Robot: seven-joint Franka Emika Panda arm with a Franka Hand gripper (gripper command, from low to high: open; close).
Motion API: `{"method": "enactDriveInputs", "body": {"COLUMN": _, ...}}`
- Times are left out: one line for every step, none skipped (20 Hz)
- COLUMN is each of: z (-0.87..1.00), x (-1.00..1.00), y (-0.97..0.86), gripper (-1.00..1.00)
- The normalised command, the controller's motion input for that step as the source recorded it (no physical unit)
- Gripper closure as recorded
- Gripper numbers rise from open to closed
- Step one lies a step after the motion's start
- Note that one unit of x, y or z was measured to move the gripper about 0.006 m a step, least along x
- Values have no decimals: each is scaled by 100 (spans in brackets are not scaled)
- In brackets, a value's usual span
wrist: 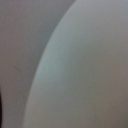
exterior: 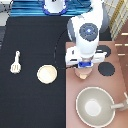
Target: Take the lid off the pot, put the pot on the plate, and use the tool to push the pot to the front of the table.
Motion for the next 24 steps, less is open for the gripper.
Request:
{"method": "enactDriveInputs", "body": {"z": 43, "x": -49, "y": 5, "gripper": 100}}
{"method": "enactDriveInputs", "body": {"z": 57, "x": -65, "y": 8, "gripper": 100}}
{"method": "enactDriveInputs", "body": {"z": 67, "x": -76, "y": 14, "gripper": 100}}
{"method": "enactDriveInputs", "body": {"z": 74, "x": -80, "y": 19, "gripper": 100}}
{"method": "enactDriveInputs", "body": {"z": 77, "x": -84, "y": 19, "gripper": 100}}
{"method": "enactDriveInputs", "body": {"z": 78, "x": -86, "y": 14, "gripper": 100}}
{"method": "enactDriveInputs", "body": {"z": 78, "x": -87, "y": 11, "gripper": 100}}
{"method": "enactDriveInputs", "body": {"z": 76, "x": -91, "y": 10, "gripper": 100}}
{"method": "enactDriveInputs", "body": {"z": 72, "x": -89, "y": 6, "gripper": 100}}
{"method": "enactDriveInputs", "body": {"z": 66, "x": -91, "y": 4, "gripper": 100}}
{"method": "enactDriveInputs", "body": {"z": 61, "x": -92, "y": 2, "gripper": 100}}
{"method": "enactDriveInputs", "body": {"z": 53, "x": -93, "y": 0, "gripper": 100}}
{"method": "enactDriveInputs", "body": {"z": 47, "x": -95, "y": 0, "gripper": 100}}
{"method": "enactDriveInputs", "body": {"z": 41, "x": -97, "y": 0, "gripper": 100}}
{"method": "enactDriveInputs", "body": {"z": 31, "x": -99, "y": 0, "gripper": 100}}
{"method": "enactDriveInputs", "body": {"z": 25, "x": -100, "y": -1, "gripper": 100}}
{"method": "enactDriveInputs", "body": {"z": 13, "x": -100, "y": -7, "gripper": 100}}
{"method": "enactDriveInputs", "body": {"z": 3, "x": -100, "y": -11, "gripper": 100}}
{"method": "enactDriveInputs", "body": {"z": 0, "x": -100, "y": -17, "gripper": 100}}
{"method": "enactDriveInputs", "body": {"z": -8, "x": -100, "y": -20, "gripper": 100}}
{"method": "enactDriveInputs", "body": {"z": -31, "x": -100, "y": -23, "gripper": 100}}
{"method": "enactDriveInputs", "body": {"z": -50, "x": -100, "y": -25, "gripper": 100}}
{"method": "enactDriveInputs", "body": {"z": -57, "x": -100, "y": -24, "gripper": 100}}
{"method": "enactDriveInputs", "body": {"z": -65, "x": -100, "y": -23, "gripper": 100}}
